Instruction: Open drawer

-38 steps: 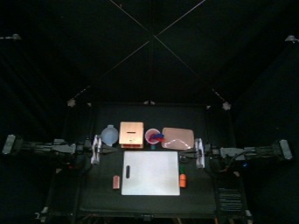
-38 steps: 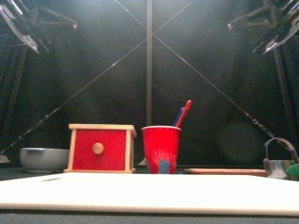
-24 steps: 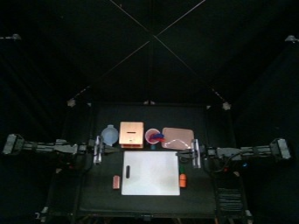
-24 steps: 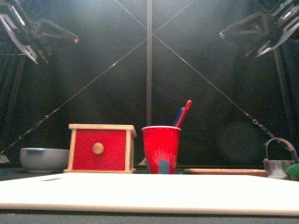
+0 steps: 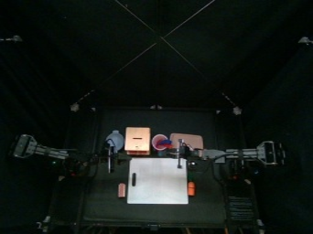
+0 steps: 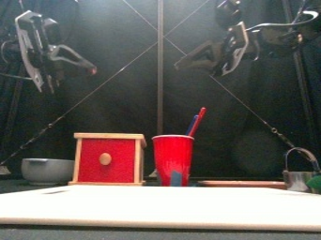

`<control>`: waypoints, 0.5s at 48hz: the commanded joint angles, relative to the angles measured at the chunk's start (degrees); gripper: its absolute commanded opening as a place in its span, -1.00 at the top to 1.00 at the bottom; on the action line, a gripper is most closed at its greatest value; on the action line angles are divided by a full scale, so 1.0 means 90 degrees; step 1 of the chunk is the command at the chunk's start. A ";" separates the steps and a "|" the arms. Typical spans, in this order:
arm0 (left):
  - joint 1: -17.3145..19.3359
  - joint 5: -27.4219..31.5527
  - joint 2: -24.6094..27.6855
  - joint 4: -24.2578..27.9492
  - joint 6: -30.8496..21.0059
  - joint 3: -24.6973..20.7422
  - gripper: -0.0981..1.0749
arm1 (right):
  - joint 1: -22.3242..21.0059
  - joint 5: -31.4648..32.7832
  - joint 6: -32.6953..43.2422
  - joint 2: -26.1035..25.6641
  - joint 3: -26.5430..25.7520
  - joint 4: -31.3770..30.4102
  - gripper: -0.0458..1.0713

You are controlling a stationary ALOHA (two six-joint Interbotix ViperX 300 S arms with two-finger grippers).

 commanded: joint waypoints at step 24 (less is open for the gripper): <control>-0.0215 -0.0664 0.1279 -0.0791 -0.1289 0.0137 0.73 | -0.0557 -0.0195 -0.0010 0.2676 -0.2412 0.0029 0.86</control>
